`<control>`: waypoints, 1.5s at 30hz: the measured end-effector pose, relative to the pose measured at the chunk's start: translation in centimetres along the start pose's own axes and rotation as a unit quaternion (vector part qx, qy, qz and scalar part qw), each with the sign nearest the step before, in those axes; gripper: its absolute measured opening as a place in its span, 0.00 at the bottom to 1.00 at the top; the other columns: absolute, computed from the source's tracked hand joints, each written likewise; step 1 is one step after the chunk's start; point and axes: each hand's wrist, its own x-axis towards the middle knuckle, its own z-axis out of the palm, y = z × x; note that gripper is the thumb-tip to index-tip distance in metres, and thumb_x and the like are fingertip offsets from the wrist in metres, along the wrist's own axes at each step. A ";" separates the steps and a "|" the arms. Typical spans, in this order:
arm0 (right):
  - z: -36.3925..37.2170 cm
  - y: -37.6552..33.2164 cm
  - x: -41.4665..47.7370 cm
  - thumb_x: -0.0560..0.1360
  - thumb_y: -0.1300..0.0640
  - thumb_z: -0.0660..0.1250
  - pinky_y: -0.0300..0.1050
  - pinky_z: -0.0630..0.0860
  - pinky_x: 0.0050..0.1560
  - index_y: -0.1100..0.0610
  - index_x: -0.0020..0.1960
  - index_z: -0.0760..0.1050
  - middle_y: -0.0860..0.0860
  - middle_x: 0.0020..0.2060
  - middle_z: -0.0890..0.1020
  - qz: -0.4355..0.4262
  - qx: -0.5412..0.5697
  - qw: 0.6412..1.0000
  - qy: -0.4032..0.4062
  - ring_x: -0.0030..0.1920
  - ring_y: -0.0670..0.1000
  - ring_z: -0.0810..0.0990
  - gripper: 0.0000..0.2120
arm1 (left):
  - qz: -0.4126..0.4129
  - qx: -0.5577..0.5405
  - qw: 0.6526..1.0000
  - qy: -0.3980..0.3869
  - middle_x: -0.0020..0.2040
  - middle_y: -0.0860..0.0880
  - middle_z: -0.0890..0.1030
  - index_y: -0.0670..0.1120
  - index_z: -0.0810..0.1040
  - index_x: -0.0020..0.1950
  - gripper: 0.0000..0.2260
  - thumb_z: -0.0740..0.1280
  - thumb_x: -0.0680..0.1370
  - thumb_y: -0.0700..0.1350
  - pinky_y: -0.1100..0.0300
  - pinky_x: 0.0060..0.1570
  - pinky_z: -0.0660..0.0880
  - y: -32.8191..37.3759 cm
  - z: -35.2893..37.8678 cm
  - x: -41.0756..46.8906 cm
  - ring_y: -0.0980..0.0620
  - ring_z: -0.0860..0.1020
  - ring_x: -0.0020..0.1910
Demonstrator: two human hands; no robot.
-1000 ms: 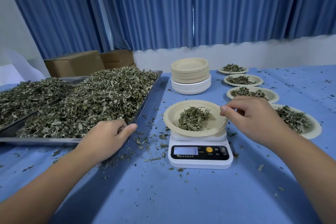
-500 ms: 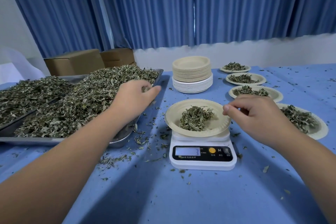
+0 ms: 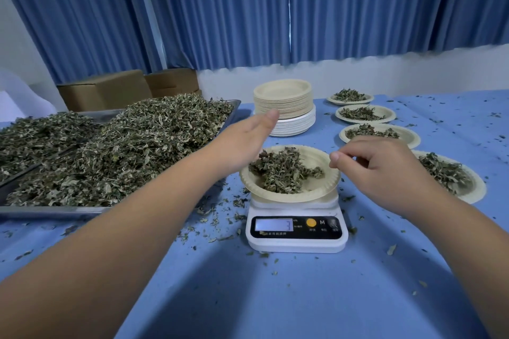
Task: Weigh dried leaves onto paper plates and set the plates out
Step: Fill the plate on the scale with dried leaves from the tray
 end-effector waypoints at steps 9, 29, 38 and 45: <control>0.0 -0.1 -0.1 0.77 0.54 0.66 0.26 0.63 0.34 0.52 0.38 0.82 0.45 0.32 0.77 0.003 0.006 1.000 -0.002 0.35 0.37 0.72 0.10 | -0.055 0.166 0.981 0.081 0.45 0.57 0.79 0.54 0.78 0.53 0.10 0.61 0.80 0.56 0.63 0.35 0.70 -3.8 -5.6 -3.1 0.61 0.76 0.38; 0.2 -0.2 -0.2 0.77 0.54 0.66 0.27 0.63 0.34 0.50 0.38 0.82 0.45 0.32 0.77 0.006 0.009 1.000 -0.012 0.35 0.38 0.72 0.10 | -0.176 0.129 0.974 0.054 0.30 0.51 0.83 0.49 0.82 0.38 0.06 0.71 0.76 0.44 0.64 0.28 0.75 -7.4 -5.6 -6.1 0.55 0.80 0.27; 0.1 0.0 -0.3 0.77 0.55 0.66 0.28 0.63 0.33 0.52 0.37 0.82 0.49 0.31 0.78 0.015 0.004 1.000 -0.011 0.34 0.40 0.72 0.11 | -0.056 -0.076 0.986 0.140 0.35 0.48 0.84 0.46 0.82 0.46 0.01 0.70 0.77 0.41 0.66 0.34 0.79 -1.5 -3.3 -3.7 0.58 0.81 0.30; -0.2 -0.3 -0.3 0.77 0.54 0.65 0.35 0.61 0.30 0.49 0.39 0.82 0.47 0.32 0.79 0.018 -0.019 1.000 -0.007 0.33 0.38 0.73 0.10 | -0.028 -0.036 0.995 0.086 0.42 0.53 0.83 0.51 0.81 0.54 0.06 0.67 0.78 0.44 0.64 0.36 0.79 -1.5 -3.9 -2.6 0.60 0.81 0.36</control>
